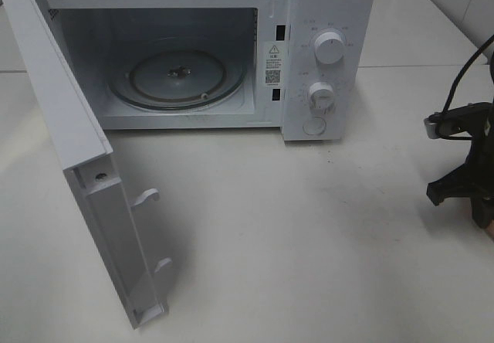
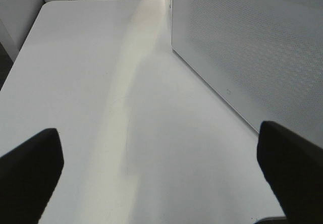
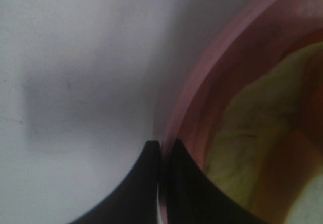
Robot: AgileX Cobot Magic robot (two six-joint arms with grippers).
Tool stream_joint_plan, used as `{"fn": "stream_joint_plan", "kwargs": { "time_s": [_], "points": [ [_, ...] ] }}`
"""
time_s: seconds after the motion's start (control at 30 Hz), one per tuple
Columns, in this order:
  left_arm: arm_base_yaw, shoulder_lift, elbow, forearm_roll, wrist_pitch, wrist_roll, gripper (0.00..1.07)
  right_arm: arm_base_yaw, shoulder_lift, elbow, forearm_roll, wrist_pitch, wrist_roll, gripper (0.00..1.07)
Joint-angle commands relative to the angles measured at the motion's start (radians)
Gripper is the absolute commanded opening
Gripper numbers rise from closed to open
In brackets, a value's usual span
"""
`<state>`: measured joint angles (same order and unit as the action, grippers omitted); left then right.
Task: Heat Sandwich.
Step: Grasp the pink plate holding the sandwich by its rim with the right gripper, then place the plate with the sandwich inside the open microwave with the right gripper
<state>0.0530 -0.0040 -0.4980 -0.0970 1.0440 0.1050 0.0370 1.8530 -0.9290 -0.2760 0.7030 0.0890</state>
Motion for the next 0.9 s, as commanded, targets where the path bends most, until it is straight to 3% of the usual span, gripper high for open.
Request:
{"fn": "stream_joint_plan", "kwargs": {
  "time_s": [0.03,0.53,0.9],
  "points": [
    [-0.001,-0.027,0.002,0.0,-0.015,-0.003,1.01,0.001,0.004,-0.003,-0.02,0.026,0.02,0.0],
    [-0.001,-0.027,0.002,0.0,-0.015,-0.003,1.01,0.089,-0.038,-0.003,-0.208,0.142,0.208,0.0],
    [-0.001,-0.027,0.002,0.0,-0.015,-0.003,1.01,0.157,-0.128,-0.002,-0.217,0.233,0.213,0.0]
  ]
}}
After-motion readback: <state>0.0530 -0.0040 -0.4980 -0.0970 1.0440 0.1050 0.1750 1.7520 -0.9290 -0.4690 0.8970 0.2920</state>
